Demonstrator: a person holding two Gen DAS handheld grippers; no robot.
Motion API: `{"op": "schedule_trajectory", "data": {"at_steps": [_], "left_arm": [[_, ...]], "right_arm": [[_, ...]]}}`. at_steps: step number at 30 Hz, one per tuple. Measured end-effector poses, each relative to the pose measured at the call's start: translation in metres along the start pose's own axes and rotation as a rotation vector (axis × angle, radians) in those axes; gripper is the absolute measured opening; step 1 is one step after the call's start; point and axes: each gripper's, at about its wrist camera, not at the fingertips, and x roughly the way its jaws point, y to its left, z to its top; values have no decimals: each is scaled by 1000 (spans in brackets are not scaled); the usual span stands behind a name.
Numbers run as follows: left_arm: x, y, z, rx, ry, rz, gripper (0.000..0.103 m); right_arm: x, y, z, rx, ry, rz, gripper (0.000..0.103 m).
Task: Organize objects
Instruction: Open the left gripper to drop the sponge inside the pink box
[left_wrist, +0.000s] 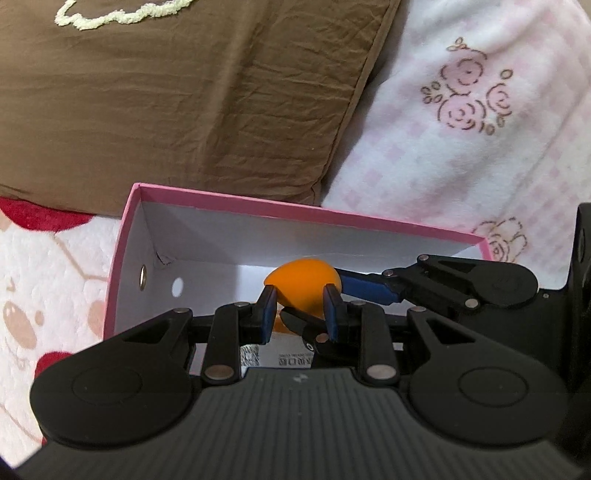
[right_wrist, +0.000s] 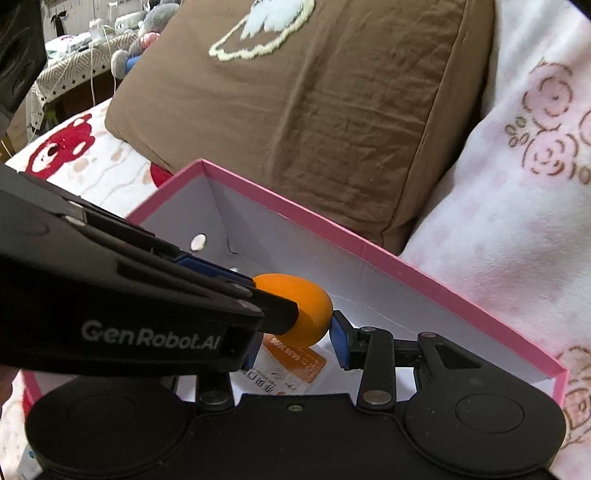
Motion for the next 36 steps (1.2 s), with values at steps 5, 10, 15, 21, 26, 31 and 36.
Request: {"op": "schedule_trajectory", "data": {"at_steps": [5, 10, 15, 21, 26, 31, 36], "left_arm": [[8, 5, 5, -25, 18, -9, 24], [11, 5, 6, -26, 26, -16, 24], [11, 2, 6, -9, 33, -18, 24], [9, 2, 8, -12, 24, -16, 25], [-2, 4, 8, -26, 29, 8, 37], [-19, 4, 9, -16, 31, 12, 38], [-36, -5, 2, 29, 59, 29, 39]], "right_arm": [[10, -3, 2, 15, 10, -5, 44], [17, -4, 2, 20, 24, 1, 45], [18, 1, 2, 18, 18, -11, 46], [18, 0, 5, 31, 7, -24, 50], [12, -7, 4, 69, -16, -30, 62], [1, -13, -1, 115, -20, -30, 63], [-23, -11, -9, 129, -38, -19, 63]]}}
